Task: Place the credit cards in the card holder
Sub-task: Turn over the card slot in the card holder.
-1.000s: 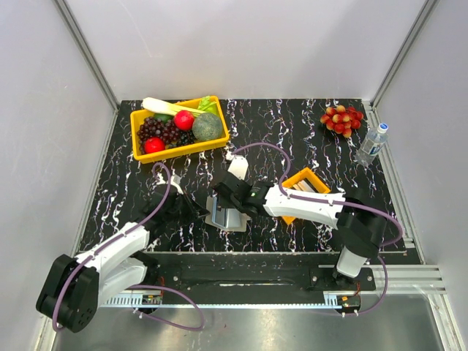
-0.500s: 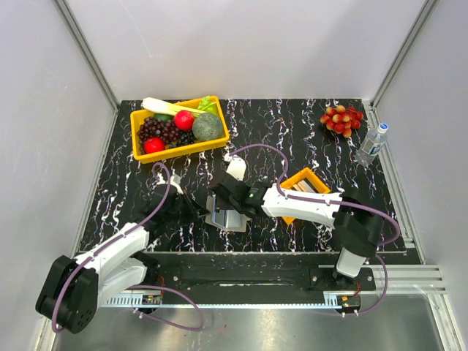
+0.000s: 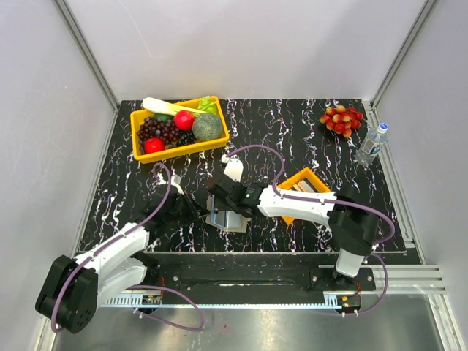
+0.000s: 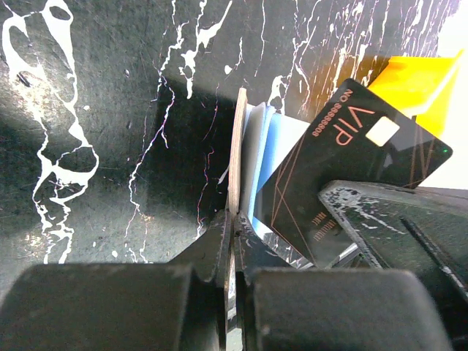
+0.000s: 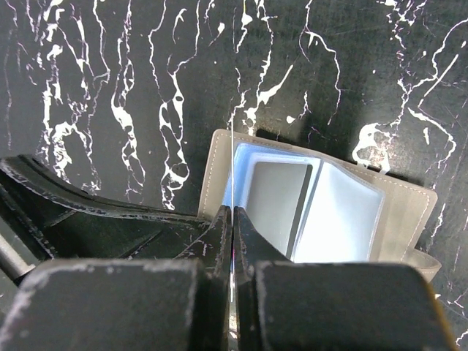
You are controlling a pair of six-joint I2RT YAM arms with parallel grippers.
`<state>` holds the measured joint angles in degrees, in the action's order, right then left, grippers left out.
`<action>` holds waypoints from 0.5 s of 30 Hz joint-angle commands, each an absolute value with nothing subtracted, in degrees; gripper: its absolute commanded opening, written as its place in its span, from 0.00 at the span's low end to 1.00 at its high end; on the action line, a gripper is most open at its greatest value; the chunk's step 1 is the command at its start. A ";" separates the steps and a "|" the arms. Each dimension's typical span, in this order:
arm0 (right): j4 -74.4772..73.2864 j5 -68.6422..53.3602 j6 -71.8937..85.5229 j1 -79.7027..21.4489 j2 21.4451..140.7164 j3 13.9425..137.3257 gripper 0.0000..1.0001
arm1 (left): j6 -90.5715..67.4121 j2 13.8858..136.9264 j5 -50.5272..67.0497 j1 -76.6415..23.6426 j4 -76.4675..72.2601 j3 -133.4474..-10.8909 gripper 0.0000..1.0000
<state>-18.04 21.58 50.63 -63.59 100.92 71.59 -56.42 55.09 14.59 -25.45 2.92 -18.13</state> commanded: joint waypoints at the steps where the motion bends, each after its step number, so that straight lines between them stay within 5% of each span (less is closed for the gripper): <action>1: -20.30 24.17 49.40 -65.04 102.48 74.79 0.00 | -57.22 53.88 13.54 -25.75 0.44 -18.37 0.00; 15: -26.54 29.53 45.53 -65.83 100.73 75.85 0.00 | -56.60 54.32 11.87 -25.84 2.46 -18.11 0.00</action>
<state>-24.10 25.96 47.07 -65.36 103.22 75.61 -56.49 55.09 14.00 -25.56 3.27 -18.13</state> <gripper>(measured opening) 0.011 0.027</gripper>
